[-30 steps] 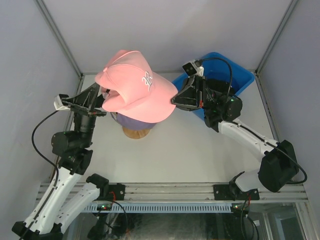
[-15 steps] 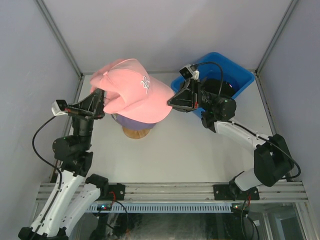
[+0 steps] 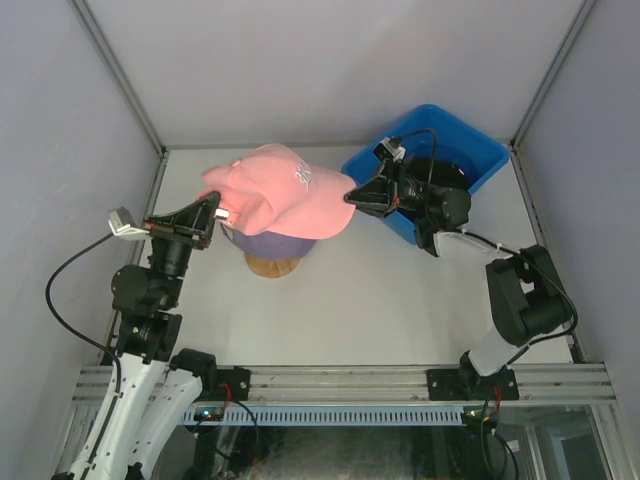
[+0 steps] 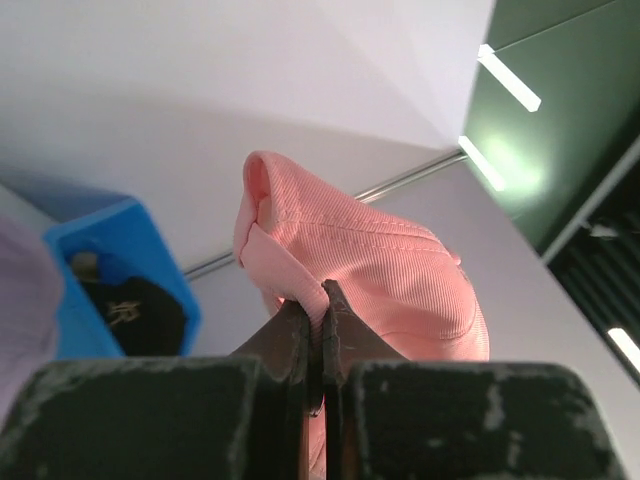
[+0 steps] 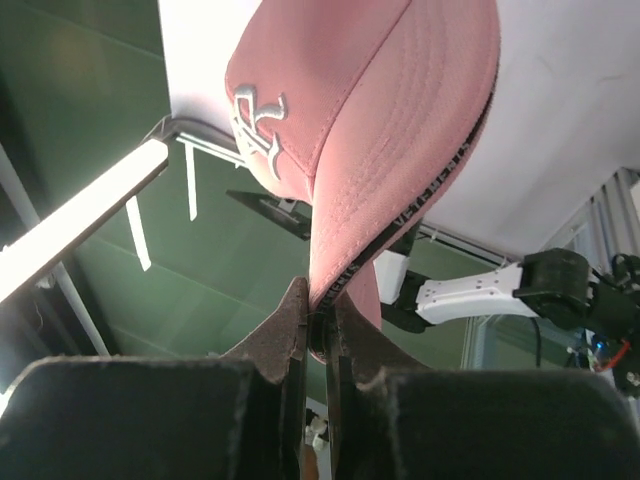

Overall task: Stack the hats
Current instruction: Stack the hat on the hat.

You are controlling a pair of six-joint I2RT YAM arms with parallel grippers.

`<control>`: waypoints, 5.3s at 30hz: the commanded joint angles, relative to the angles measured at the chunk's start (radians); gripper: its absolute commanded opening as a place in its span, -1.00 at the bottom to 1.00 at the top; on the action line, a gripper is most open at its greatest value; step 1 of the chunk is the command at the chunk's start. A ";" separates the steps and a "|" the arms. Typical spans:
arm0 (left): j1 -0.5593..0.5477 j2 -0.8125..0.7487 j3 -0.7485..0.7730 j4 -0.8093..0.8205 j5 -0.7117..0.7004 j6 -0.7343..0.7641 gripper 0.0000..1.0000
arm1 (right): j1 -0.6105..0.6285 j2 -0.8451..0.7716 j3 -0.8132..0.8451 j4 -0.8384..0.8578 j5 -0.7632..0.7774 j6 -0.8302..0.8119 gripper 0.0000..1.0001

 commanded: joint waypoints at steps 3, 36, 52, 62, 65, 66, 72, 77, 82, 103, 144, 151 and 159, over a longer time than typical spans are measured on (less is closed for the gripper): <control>0.019 -0.009 0.039 -0.130 0.009 0.177 -1.00 | -0.043 0.121 0.034 0.051 -0.043 -0.017 -1.00; 0.163 0.167 0.097 -0.283 0.276 0.395 -1.00 | -0.127 0.585 0.224 0.048 -0.025 -0.170 -1.00; 0.211 0.192 0.159 -0.443 0.334 0.492 -1.00 | -0.113 0.564 0.254 -0.128 -0.060 -0.348 -1.00; 0.214 0.228 0.200 -0.525 0.332 0.557 -1.00 | -0.077 0.441 0.275 -0.656 -0.022 -0.740 -1.00; 0.214 0.247 0.204 -0.536 0.341 0.571 -1.00 | -0.072 0.416 0.280 -0.795 0.004 -0.840 -1.00; 0.214 0.256 0.207 -0.540 0.345 0.576 -1.00 | -0.070 0.415 0.300 -0.819 0.009 -0.854 -1.00; 0.214 0.282 0.215 -0.557 0.354 0.595 -1.00 | -0.069 0.425 0.343 -0.930 0.045 -0.904 -1.00; 0.215 0.288 0.198 -0.569 0.349 0.598 -1.00 | -0.067 0.435 0.395 -1.034 0.077 -0.952 -0.99; 0.216 0.289 0.187 -0.592 0.323 0.603 -1.00 | -0.050 0.448 0.486 -1.228 0.123 -1.057 -0.97; 0.227 0.325 0.211 -0.699 0.215 0.630 -1.00 | 0.013 0.569 0.726 -1.797 0.417 -1.338 -0.76; 0.304 0.360 0.231 -0.797 0.114 0.572 -0.76 | 0.016 0.359 0.510 -1.794 0.607 -1.392 -0.63; 0.319 0.362 0.232 -0.807 0.098 0.582 -0.74 | -0.037 0.329 0.439 -1.839 0.789 -1.477 -0.62; 0.324 0.359 0.239 -0.833 0.082 0.603 -0.73 | -0.165 0.367 0.533 -1.863 0.967 -1.553 -0.62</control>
